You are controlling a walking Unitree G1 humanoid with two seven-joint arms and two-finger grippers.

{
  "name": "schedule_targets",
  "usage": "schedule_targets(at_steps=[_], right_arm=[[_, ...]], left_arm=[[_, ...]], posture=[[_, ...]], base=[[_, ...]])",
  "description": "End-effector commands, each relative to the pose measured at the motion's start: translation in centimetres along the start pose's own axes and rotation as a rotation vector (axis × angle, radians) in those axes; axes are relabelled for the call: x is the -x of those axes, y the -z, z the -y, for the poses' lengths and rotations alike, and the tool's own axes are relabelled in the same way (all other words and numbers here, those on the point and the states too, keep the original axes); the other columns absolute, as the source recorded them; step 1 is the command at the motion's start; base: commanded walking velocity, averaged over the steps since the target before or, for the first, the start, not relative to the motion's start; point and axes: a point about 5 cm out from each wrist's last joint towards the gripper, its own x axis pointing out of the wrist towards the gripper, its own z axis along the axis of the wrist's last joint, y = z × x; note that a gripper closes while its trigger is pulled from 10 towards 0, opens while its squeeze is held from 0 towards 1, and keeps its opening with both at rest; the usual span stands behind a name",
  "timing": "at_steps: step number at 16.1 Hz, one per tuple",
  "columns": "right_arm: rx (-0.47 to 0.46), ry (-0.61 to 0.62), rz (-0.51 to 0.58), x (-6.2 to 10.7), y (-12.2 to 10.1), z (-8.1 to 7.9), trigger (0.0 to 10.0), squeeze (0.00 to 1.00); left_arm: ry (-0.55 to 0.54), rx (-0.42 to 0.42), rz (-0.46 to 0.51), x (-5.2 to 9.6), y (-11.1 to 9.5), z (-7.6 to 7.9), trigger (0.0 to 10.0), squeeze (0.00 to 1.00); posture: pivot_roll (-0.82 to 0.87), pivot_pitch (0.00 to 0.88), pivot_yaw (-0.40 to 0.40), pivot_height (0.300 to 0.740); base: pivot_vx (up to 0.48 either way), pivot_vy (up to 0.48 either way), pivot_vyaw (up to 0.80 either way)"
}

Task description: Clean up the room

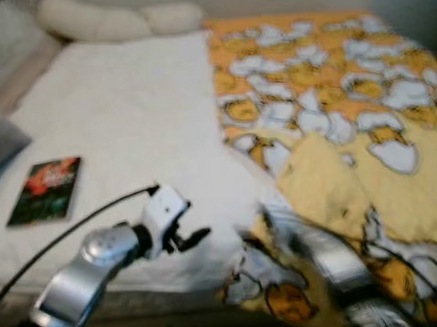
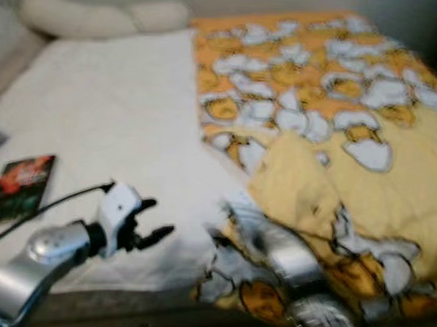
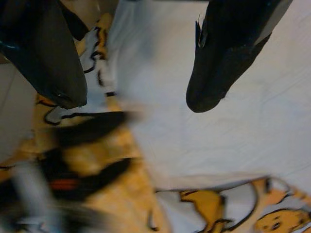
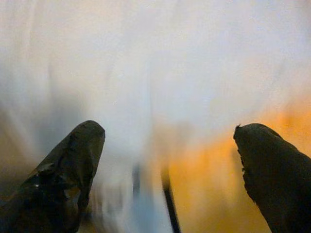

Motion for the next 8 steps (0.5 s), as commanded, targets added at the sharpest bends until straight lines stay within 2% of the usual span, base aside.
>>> schedule_targets(at_steps=[1,4,5,7,8], right_arm=[[-0.055,0.048,-0.017,0.0,0.7,0.5,10.0,1.00],[-0.087,0.101,-0.008,-0.2,0.5,0.9,10.0,1.00],[-0.094,0.211,-0.016,-0.8,-0.1,1.4,10.0,1.00],[-0.104,0.321,-0.022,-1.0,-0.5,1.9,10.0,1.00],[-0.139,0.375,-0.029,-1.1,-0.5,2.1,10.0,1.00]], left_arm=[[-0.015,-0.011,-0.010,0.3,0.1,-0.3,10.0,0.00],[-0.010,-0.012,-0.015,0.4,0.2,-0.3,10.0,0.00],[0.005,-0.011,-0.031,0.5,0.4,-0.2,10.0,0.00],[0.021,-0.017,-0.057,0.6,0.7,-0.1,10.0,0.00],[0.027,-0.029,-0.068,0.7,0.9,0.0,10.0,0.00]], posture=[[0.02,0.002,0.097,0.740],[0.02,0.005,0.098,0.740],[0.02,0.013,0.098,0.740],[0.02,0.021,0.098,0.740],[0.03,0.031,0.100,0.740]], base=[[0.000,0.000,0.00],[0.000,0.000,0.00],[0.000,0.000,0.00],[0.000,0.000,0.00],[0.000,0.000,0.00]])
